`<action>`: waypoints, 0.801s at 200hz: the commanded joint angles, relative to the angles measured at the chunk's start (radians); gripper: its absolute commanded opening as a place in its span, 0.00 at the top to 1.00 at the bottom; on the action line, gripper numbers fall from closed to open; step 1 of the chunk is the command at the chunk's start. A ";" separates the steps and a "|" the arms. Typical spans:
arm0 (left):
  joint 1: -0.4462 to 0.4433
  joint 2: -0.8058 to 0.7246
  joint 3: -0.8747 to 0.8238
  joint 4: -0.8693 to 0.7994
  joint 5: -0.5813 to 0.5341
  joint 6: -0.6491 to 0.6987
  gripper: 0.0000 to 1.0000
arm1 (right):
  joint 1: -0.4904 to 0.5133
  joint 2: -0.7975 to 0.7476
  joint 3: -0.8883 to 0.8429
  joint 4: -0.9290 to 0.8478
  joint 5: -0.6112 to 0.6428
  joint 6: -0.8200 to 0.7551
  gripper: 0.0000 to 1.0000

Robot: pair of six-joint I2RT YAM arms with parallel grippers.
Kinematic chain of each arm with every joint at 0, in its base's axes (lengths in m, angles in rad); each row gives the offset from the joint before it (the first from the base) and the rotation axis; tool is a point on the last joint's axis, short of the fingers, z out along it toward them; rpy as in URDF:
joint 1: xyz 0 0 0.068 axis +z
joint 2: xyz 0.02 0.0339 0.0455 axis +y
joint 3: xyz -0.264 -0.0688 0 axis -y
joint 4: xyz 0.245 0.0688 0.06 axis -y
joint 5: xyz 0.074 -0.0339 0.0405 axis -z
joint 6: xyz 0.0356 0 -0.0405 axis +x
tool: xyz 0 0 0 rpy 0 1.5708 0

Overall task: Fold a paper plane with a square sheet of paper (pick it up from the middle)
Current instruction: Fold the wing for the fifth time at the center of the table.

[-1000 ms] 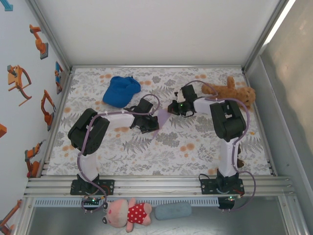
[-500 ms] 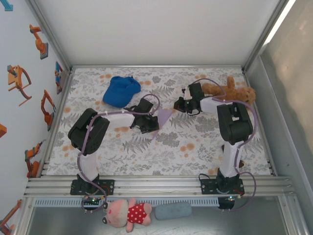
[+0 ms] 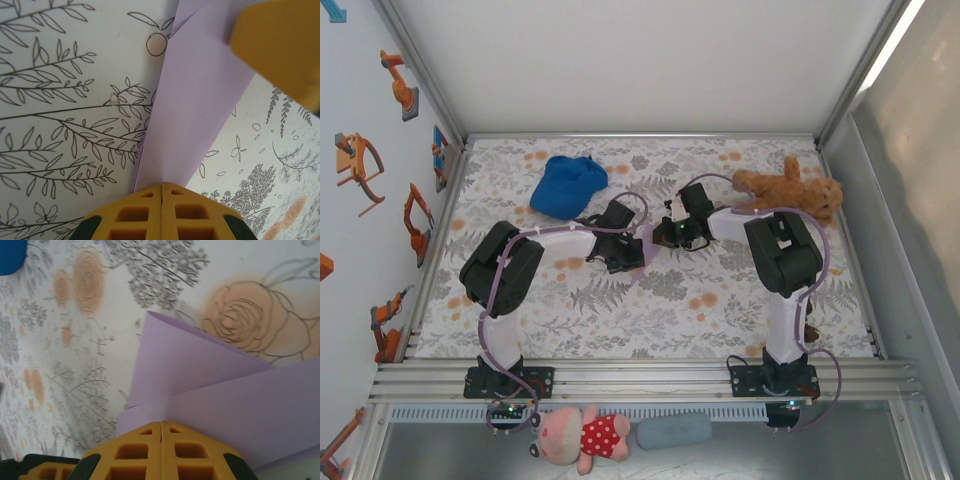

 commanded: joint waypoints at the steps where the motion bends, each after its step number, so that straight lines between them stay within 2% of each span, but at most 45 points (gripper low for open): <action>1: -0.005 -0.043 0.015 -0.031 -0.005 0.039 0.96 | -0.004 0.032 -0.002 -0.052 0.002 -0.029 1.00; 36: -0.004 -0.023 0.041 0.045 0.024 0.044 0.92 | -0.004 0.055 0.002 -0.079 0.020 -0.052 1.00; 93: -0.001 0.081 0.097 0.063 0.070 0.047 0.95 | -0.004 0.077 0.011 -0.082 0.025 -0.054 1.00; 160: 0.004 0.030 -0.085 0.106 0.071 0.005 0.96 | -0.011 0.123 0.050 -0.148 0.088 -0.072 1.00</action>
